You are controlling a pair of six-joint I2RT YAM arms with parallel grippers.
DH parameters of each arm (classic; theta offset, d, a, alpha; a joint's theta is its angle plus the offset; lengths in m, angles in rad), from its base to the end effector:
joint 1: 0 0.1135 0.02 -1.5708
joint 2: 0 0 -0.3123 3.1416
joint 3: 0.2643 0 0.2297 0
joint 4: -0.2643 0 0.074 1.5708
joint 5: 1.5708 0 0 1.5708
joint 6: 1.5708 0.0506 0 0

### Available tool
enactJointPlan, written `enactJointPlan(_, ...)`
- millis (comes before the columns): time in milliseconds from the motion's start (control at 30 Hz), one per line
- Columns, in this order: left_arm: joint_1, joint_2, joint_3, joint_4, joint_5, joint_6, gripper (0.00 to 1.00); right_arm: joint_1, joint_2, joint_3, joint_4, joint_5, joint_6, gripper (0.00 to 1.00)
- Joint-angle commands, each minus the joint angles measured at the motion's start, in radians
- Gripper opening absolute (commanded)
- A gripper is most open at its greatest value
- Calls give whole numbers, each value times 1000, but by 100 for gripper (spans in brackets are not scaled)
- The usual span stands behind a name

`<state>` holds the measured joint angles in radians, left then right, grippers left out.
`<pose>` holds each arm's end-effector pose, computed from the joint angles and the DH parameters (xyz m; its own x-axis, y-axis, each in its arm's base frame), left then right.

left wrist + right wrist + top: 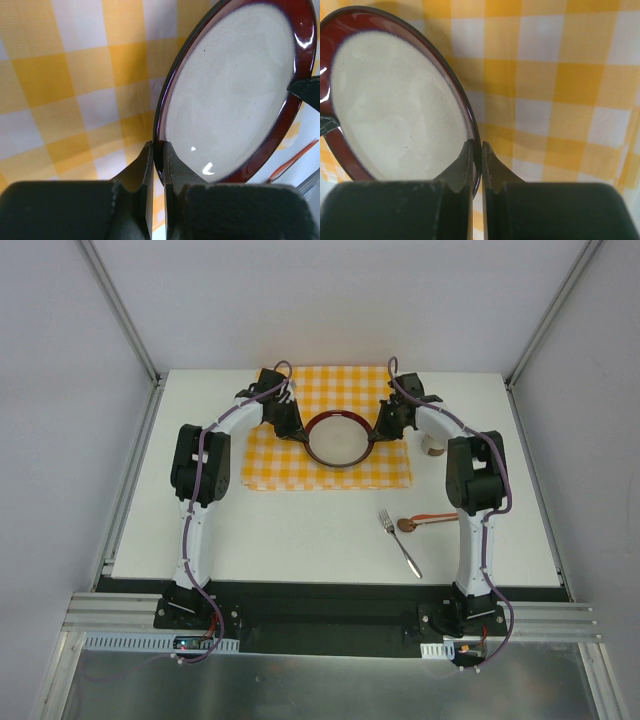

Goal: Set the dinner table for one person
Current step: Place the plate on the napkin.

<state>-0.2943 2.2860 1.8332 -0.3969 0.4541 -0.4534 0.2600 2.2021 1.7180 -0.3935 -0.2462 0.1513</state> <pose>0.5001 -0.1748 0.2165 -0.8817 -0.1441 -0.4492 0.1686 0.7930 -0.5854 0.4869 0.1423 0.2209 -0.7951 -0.0602 -0.6034 -0.2832 0.9168 0.2816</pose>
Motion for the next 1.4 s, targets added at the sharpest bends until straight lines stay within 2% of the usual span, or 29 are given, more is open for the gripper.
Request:
enactJointPlan(0,24,-37,29,12,-18,71,0,2,14,93,-34,33,-58,1)
enactJointPlan(467,76,21,90,10,1,68,0,4,126,250,-84,8,-67,1)
enactJointPlan(767,92,69,116,10,35,62,0,2,148,258,-91,12,-75,1)
enactJointPlan(800,90,73,121,10,49,64,0,1,148,255,-93,13,-73,6)
enactJointPlan(867,92,78,120,10,81,64,0,-1,140,250,-96,10,-70,23)
enactJointPlan(900,93,75,115,10,87,62,25,-1,134,239,-94,10,-71,34)
enactJointPlan(933,93,73,109,10,89,62,42,-1,127,233,-94,10,-71,39)
enactJointPlan(967,93,58,98,10,89,62,50,-1,107,227,-91,10,-73,43)
enactJointPlan(1033,92,38,83,10,90,64,54,-1,78,206,-90,22,-79,48)
enactJointPlan(1200,92,-51,32,10,87,71,54,-1,-39,163,-100,53,-104,49)
enactJointPlan(1367,93,-134,-26,10,77,78,62,-1,-140,71,-91,81,-110,45)
